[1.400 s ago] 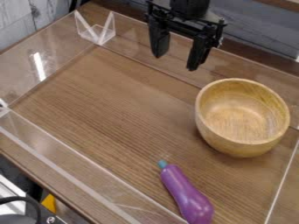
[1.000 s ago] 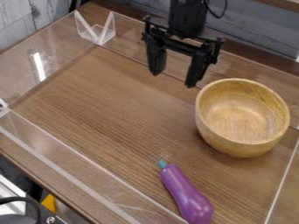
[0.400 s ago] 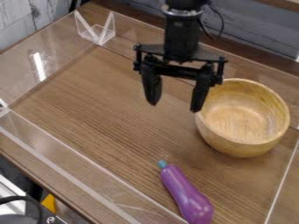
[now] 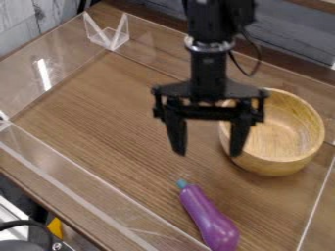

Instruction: Put the purple eggplant in the brown bowl

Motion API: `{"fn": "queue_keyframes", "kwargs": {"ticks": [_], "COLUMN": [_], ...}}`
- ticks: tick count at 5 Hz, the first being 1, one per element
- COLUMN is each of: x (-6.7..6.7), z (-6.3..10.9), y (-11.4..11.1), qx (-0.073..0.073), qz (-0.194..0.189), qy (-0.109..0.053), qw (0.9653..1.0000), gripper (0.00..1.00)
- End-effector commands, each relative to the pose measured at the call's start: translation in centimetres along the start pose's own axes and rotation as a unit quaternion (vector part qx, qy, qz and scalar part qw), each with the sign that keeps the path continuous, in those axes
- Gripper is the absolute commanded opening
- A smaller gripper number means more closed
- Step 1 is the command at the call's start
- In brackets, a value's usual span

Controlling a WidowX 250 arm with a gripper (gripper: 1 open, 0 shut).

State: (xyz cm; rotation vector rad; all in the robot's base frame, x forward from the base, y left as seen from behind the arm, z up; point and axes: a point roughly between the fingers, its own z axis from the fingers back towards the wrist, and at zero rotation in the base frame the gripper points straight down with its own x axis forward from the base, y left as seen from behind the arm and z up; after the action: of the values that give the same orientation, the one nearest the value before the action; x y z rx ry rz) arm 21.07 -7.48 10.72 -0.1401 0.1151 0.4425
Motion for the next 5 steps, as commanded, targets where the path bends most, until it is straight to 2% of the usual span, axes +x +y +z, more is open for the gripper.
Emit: {"fn": "queue_keyframes", "kwargs": {"ticks": [1,2,3,5], "x": [-1.6,-2.6,-2.6,-2.5], "z": [-0.4,-1.5,-2.4,-3.9], "y": [-1.1,-1.1,-0.8,-0.6], "qx": [-0.031,-0.050,-0.066,-0.068], "qz": [0.055,0.101,0.158,0.202], "qy": [-0.019,-0.027,-0.042,-0.057], "qw": [0.9978,0.9932,0.9844,0.9753], "gripper": [1.00,1.00,1.00,1.00]}}
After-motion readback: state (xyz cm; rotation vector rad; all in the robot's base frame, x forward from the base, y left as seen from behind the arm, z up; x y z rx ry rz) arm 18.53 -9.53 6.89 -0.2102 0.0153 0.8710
